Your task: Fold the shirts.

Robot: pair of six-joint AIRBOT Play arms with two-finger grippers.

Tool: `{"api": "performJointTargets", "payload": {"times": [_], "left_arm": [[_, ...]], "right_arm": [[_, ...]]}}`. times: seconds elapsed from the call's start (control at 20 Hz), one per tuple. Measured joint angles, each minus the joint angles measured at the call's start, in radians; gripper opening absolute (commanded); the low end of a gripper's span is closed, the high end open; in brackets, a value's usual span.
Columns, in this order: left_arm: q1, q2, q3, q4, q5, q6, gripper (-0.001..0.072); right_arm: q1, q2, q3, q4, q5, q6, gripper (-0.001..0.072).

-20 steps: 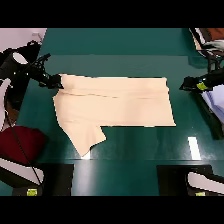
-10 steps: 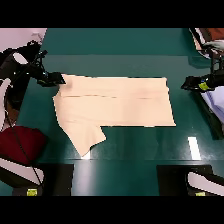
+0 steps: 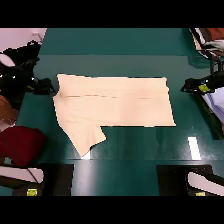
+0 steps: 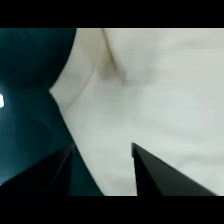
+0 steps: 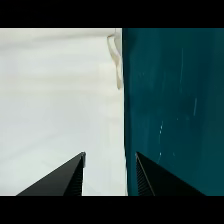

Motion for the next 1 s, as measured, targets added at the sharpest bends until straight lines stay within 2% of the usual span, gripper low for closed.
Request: {"api": "performJointTargets", "payload": {"times": [0.3, 0.45, 0.8, 1.0], "left_arm": [[-0.002, 0.4, -0.524, -0.023, 0.078, -0.048, 0.0422], [-0.013, 0.546, -0.717, -0.068, 0.126, -0.075, 0.0423], [-0.026, 0.64, -0.937, -0.196, 0.23, -0.088, 0.0423], [-0.027, 0.646, -0.978, -0.299, 0.301, -0.03, 0.0421]], "right_arm": [[0.005, 0.0, 0.0, 0.0, 0.016, 0.0, 0.0364], [0.019, 0.0, 0.0, 0.007, 0.014, 0.0, 0.0364], [0.041, 0.0, 0.0, 0.023, 0.0, 0.0, 0.0364], [0.043, 0.0, 0.0, 0.037, -0.001, 0.0, 0.0364]]}}
